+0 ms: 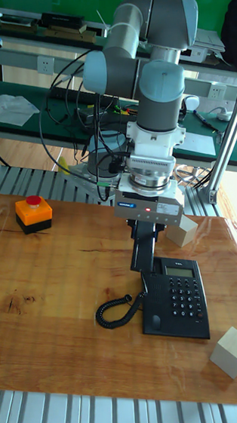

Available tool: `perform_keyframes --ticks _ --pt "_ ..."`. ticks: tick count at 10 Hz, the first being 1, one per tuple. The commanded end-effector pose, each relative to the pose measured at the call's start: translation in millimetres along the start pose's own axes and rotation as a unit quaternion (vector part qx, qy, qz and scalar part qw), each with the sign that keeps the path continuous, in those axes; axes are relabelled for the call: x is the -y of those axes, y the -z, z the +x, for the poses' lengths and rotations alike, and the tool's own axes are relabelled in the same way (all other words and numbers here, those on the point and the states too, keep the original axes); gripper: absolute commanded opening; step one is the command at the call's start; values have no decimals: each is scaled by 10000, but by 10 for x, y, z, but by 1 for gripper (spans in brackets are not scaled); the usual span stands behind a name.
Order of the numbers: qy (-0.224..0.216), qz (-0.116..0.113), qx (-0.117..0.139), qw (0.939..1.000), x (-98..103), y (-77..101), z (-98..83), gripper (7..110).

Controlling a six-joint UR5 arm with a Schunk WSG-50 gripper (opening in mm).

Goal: Place the handset of the telephone on the corresponding phone cradle

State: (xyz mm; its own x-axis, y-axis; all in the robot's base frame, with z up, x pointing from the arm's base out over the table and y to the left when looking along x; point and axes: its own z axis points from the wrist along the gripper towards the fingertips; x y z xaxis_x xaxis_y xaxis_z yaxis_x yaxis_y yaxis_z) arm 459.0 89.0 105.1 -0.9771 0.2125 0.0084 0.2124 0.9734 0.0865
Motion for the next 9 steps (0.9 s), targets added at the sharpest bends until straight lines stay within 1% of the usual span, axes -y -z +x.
perform_keyframes --ticks 1,2,3,4,5,7,8,9 --pt "61 -108 18 9999 -44 34 -25 7" --pt "137 -127 38 9998 1 64 -84 7" --pt "217 -9 116 9997 102 78 -169 7" --pt "239 -18 122 9996 111 73 -191 7" --pt "272 52 127 9995 162 59 -223 7" --pt "595 221 109 9979 245 61 -220 7" --pt "626 229 110 9977 249 61 -220 7" --pt "739 222 275 9966 238 64 -304 7"
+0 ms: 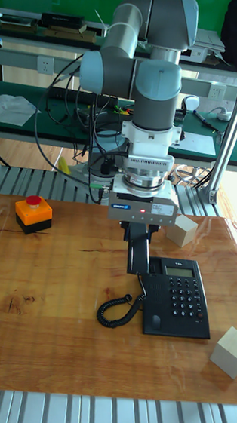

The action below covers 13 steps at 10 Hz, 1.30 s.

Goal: Place the handset of the telephone on the corresponding phone cradle

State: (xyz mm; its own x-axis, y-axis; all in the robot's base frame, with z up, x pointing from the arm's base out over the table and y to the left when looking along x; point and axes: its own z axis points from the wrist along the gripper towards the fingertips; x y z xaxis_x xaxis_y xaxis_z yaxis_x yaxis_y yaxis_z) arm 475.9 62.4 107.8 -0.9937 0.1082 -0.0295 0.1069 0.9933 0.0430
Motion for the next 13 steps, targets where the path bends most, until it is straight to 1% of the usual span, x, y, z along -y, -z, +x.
perform_keyframes --ticks 1,2,3,4,6,9,10,11,12,13 --pt "222 -5 253 9994 16 15 -145 7" --pt "179 37 288 9994 37 16 -163 7" --pt "212 80 245 9994 59 15 -142 7" --pt "292 179 190 9992 108 16 -116 7" --pt "338 80 89 9994 59 13 -64 7" --pt "164 -47 26 9999 -3 12 -31 7" --pt "132 -84 -77 9998 -6 70 -151 7" --pt "78 -66 -175 9998 -12 104 -273 7" --pt "-39 -168 -210 9996 -96 97 -367 7" --pt "-146 -197 -207 9995 -130 64 -433 7"
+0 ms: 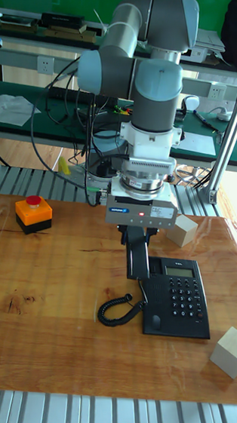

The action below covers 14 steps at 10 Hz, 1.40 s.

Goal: Place the handset of the telephone on the corresponding phone cradle

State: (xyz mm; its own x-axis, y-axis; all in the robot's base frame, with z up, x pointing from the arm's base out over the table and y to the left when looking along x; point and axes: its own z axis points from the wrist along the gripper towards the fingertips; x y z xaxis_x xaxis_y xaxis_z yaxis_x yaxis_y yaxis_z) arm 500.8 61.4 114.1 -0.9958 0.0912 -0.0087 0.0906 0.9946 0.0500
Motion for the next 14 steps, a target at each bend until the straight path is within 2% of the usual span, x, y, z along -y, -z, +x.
perform_keyframes --ticks 1,3,5,7,10,12,14 --pt "-226 -97 -74 9997 -49 -33 -256 7" --pt "-264 -55 -100 9996 -16 -88 -294 7" --pt "-256 -86 -165 9995 -95 -56 -211 7" --pt "-470 -166 -177 9986 -361 -31 -131 7" --pt "-710 -368 -103 9967 -792 -123 -8 7" --pt "-458 -237 0 9987 -844 -158 74 7" --pt "-257 -132 92 9995 -751 -230 -45 7"
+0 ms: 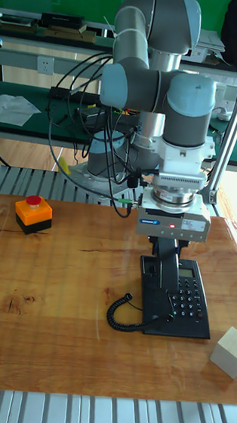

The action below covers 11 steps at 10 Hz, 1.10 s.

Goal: Place the handset of the telephone on the corresponding phone cradle

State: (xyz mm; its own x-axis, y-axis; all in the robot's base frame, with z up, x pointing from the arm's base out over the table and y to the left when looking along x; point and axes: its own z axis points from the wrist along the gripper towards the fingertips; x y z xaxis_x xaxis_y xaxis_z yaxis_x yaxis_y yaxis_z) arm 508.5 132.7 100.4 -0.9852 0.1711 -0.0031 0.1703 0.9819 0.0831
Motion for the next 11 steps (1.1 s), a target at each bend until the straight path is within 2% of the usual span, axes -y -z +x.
perform_keyframes --ticks 1,4,7,11 --pt "149 49 103 9998 -35 -133 -106 7" --pt "246 309 86 9992 117 -343 -250 7" --pt "293 314 101 9990 112 -326 -238 7" --pt "261 164 173 9994 64 -282 -286 7"
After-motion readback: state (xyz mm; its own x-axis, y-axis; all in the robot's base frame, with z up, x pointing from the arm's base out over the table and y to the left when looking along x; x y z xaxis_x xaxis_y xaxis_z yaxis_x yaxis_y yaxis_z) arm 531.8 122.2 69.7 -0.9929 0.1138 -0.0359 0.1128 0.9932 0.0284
